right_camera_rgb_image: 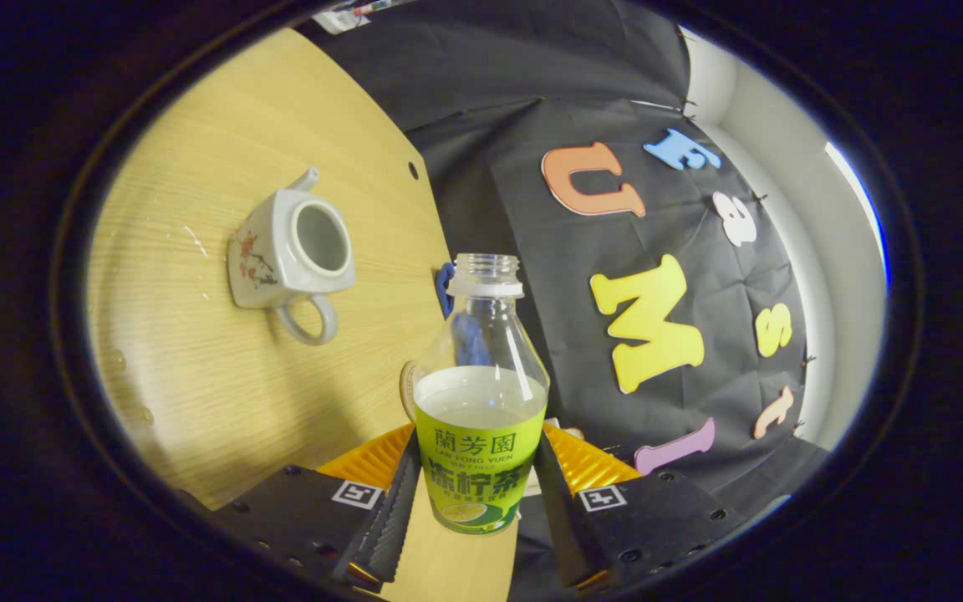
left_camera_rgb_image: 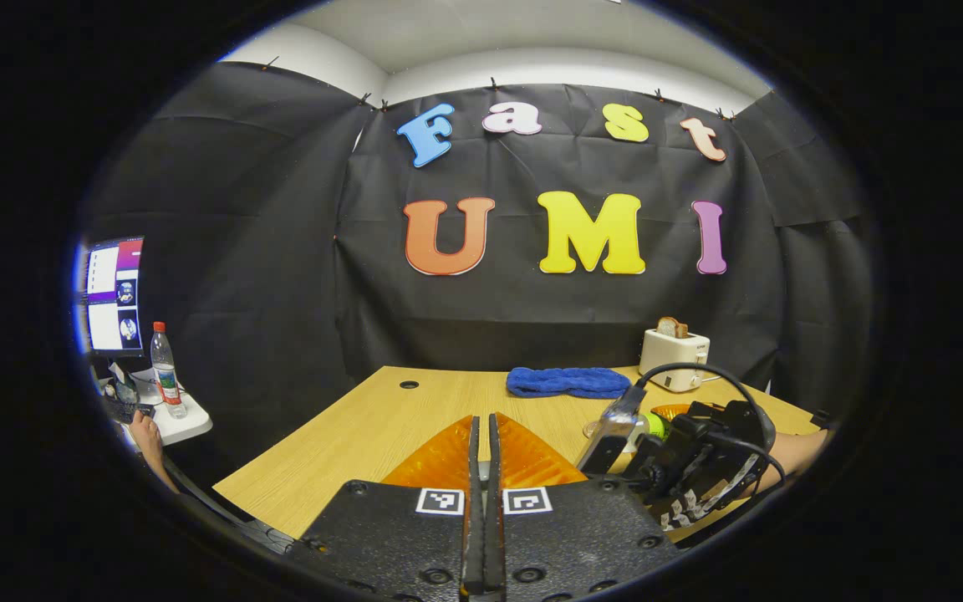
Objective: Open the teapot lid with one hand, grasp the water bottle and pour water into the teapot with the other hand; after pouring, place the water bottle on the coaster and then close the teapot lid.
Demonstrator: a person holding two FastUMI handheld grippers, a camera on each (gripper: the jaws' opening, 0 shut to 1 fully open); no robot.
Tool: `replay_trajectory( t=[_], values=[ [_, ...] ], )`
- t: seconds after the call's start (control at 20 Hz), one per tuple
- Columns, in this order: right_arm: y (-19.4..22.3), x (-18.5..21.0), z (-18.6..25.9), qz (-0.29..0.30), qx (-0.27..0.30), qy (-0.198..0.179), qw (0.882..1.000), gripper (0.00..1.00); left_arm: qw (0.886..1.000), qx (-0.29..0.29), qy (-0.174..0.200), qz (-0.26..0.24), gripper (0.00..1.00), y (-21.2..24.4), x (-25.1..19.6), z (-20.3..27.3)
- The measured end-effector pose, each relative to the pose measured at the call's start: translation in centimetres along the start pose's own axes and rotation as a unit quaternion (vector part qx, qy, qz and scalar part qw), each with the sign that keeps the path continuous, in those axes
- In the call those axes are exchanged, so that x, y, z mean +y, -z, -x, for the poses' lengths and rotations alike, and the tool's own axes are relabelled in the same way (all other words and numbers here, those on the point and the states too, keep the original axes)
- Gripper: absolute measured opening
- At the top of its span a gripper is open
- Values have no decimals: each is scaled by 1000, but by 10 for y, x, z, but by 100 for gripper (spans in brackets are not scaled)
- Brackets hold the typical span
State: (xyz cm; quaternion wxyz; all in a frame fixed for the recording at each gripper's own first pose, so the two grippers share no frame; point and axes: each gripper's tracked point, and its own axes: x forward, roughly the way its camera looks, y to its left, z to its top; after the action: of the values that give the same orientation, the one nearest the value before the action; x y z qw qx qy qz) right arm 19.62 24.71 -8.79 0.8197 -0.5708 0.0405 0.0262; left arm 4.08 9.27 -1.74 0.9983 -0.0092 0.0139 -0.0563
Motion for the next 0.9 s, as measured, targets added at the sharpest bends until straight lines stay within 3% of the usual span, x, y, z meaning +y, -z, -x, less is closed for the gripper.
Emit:
replay_trajectory(
  t=[0.45, 0.65, 0.9],
  values=[
    [-15, -8, -1, 149, -30, 55, 987, 72, 1000, 7, 1, 14, 3, 6, 8, -3],
    [-28, -12, 3, 220, -51, 82, 971, 72, 1000, 12, -2, 20, 3, 9, 13, -5],
    [-44, -21, 11, 306, -82, 123, 941, 72, 1000, 15, -1, 21, 3, 11, 15, -4]
  ],
)
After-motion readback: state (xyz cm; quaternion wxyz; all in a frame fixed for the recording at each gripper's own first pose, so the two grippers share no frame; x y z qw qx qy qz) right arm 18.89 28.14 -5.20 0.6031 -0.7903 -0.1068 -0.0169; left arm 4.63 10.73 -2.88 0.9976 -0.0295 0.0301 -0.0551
